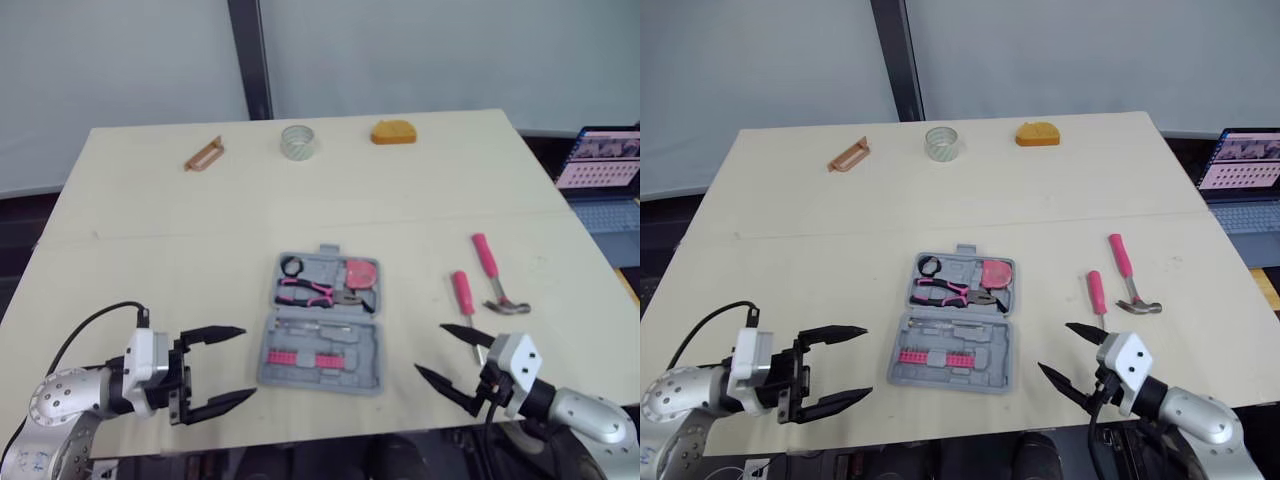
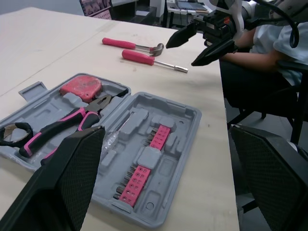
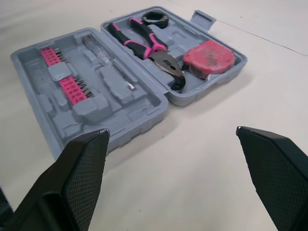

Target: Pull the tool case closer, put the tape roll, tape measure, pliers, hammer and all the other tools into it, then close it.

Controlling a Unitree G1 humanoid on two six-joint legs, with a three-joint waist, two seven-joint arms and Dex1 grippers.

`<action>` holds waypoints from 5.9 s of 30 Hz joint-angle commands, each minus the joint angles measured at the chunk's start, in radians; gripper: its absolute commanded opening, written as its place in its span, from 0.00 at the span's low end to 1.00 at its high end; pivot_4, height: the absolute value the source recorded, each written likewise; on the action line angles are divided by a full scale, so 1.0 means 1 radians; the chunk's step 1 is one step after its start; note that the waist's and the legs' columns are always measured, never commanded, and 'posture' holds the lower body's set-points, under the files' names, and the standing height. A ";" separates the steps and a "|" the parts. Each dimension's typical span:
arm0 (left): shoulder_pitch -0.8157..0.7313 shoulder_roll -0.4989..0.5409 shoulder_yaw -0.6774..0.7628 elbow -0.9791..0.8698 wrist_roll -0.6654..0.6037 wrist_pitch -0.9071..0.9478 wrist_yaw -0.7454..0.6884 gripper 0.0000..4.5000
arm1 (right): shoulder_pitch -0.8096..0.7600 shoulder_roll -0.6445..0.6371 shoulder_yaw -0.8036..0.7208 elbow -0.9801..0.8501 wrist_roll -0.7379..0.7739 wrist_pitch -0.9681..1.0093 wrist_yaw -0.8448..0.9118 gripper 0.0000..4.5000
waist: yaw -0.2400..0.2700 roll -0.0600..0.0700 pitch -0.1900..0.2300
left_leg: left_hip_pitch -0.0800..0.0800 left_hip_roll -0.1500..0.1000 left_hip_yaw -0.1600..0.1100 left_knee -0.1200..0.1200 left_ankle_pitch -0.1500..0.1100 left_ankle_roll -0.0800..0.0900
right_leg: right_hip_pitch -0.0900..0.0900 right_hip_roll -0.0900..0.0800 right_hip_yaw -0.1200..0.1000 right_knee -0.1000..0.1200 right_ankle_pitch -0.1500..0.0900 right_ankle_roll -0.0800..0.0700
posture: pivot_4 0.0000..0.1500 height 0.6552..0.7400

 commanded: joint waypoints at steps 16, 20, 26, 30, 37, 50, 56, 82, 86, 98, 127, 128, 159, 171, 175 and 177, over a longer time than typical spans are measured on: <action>-0.126 -0.017 -0.033 0.024 0.005 0.033 0.062 0.99 | -0.525 -0.261 -0.167 0.232 0.109 0.707 -0.232 1.00 | -0.003 0.002 0.002 | -0.002 0.001 0.001 0.002 0.000 0.000 | -0.002 0.001 0.000 0.000 0.001 0.000 | 1.00 1.00; -0.127 -0.020 -0.045 0.012 0.019 0.037 0.080 0.99 | -0.652 -0.233 -0.152 0.318 0.119 0.805 -0.276 1.00 | -0.002 0.002 0.002 | -0.004 0.000 0.001 0.002 0.000 0.000 | -0.003 0.000 0.000 -0.001 0.002 0.000 | 1.00 1.00; -0.117 -0.017 -0.049 -0.004 0.029 0.039 0.102 0.99 | -0.781 -0.221 -0.083 0.471 0.051 0.839 -0.315 1.00 | -0.004 0.002 0.002 | -0.005 0.001 0.001 0.002 0.000 0.000 | -0.004 0.001 0.000 0.000 0.002 0.000 | 1.00 1.00; -0.104 -0.014 -0.045 -0.018 0.038 0.043 0.117 0.99 | -0.848 -0.212 -0.033 0.626 -0.008 0.804 -0.320 1.00 | -0.006 0.002 0.002 | -0.011 0.001 0.002 0.004 0.000 0.000 | -0.012 0.001 0.001 0.002 0.002 0.000 | 1.00 1.00; -0.079 -0.014 -0.041 -0.042 0.045 0.043 0.144 0.99 | -0.874 -0.211 0.011 0.761 -0.071 0.766 -0.308 1.00 | -0.005 0.002 0.002 | -0.017 0.000 0.002 0.005 0.000 0.001 | -0.016 0.000 0.001 0.003 0.002 0.001 | 1.00 1.00; -0.042 -0.010 -0.032 -0.065 0.047 0.040 0.164 0.99 | -0.888 -0.206 0.026 0.865 -0.106 0.743 -0.273 1.00 | -0.008 0.002 0.002 | -0.017 0.001 0.002 0.006 0.001 0.001 | -0.016 0.000 0.001 0.003 0.003 0.000 | 1.00 1.00; -0.036 -0.008 -0.032 -0.069 0.046 0.040 0.165 0.99 | -0.861 -0.206 0.022 0.849 -0.104 0.753 -0.257 1.00 | -0.006 0.002 0.002 | -0.017 0.001 0.002 0.006 0.001 0.001 | -0.016 0.000 0.001 0.003 0.003 0.000 | 1.00 1.00; -0.037 0.003 -0.017 -0.060 0.028 0.058 0.157 1.00 | -0.832 -0.195 0.010 0.868 -0.103 0.730 -0.239 0.02 | -0.002 0.002 0.001 | -0.016 0.001 0.002 0.007 0.001 0.001 | -0.015 0.000 0.001 0.003 0.003 0.001 | 1.00 1.00; -0.049 0.012 -0.001 -0.048 0.010 0.072 0.144 1.00 | -0.836 -0.206 0.007 0.824 -0.104 0.726 -0.241 0.02 | -0.002 0.002 0.001 | -0.016 0.001 0.002 0.007 0.001 0.001 | -0.015 0.000 0.001 0.003 0.003 0.001 | 1.00 1.00; -0.106 0.081 0.071 0.047 -0.041 0.114 0.039 1.00 | -0.760 -0.506 0.134 0.166 -0.001 1.040 -0.014 0.02 | -0.005 0.006 0.004 | -0.018 0.001 0.002 0.005 0.001 0.001 | -0.018 0.001 0.001 0.003 0.003 0.001 | 1.00 1.00; -0.006 0.145 0.139 0.168 0.035 -0.003 -0.115 1.00 | -1.394 -0.282 0.827 -0.264 0.314 1.566 -0.054 0.02 | -0.030 0.004 0.005 | -0.023 0.001 0.004 0.007 0.001 0.000 | -0.028 0.000 0.002 0.010 0.003 0.001 | 1.00 1.00; -0.004 0.142 0.139 0.167 0.037 -0.003 -0.109 1.00 | -1.398 -0.269 0.843 -0.257 0.319 1.566 -0.065 0.02 | -0.031 0.004 0.005 | -0.023 0.001 0.004 0.007 0.001 0.000 | -0.029 0.000 0.002 0.011 0.003 0.001 | 1.00 1.00; 0.001 0.158 0.155 0.261 0.082 -0.059 -0.147 1.00 | -1.460 0.031 0.999 -0.025 0.322 1.566 -0.251 0.02 | -0.055 0.002 0.004 | -0.023 0.002 0.004 0.006 0.001 0.000 | -0.033 -0.001 0.001 0.017 0.003 0.000 | 1.00 1.00; 0.027 0.151 0.162 0.251 0.091 -0.077 -0.140 1.00 | -1.441 0.065 1.044 0.008 0.269 1.532 -0.231 0.02 | -0.055 0.002 0.004 | -0.023 0.002 0.004 0.006 0.001 0.000 | -0.033 -0.001 0.001 0.018 0.003 0.000 | 1.00 1.00; 0.037 0.149 0.166 0.249 0.091 -0.083 -0.137 1.00 | -1.442 0.075 1.045 0.018 0.258 1.519 -0.224 0.02 | -0.056 0.002 0.004 | -0.023 0.002 0.004 0.006 0.001 0.000 | -0.033 -0.001 0.001 0.018 0.003 0.000 | 1.00 1.00; 0.040 0.149 0.168 0.249 0.091 -0.086 -0.135 1.00 | -1.443 0.079 1.047 0.021 0.254 1.513 -0.220 0.02 | -0.056 0.002 0.004 | -0.023 0.002 0.004 0.006 0.001 0.000 | -0.033 -0.001 0.001 0.018 0.003 0.000 | 1.00 1.00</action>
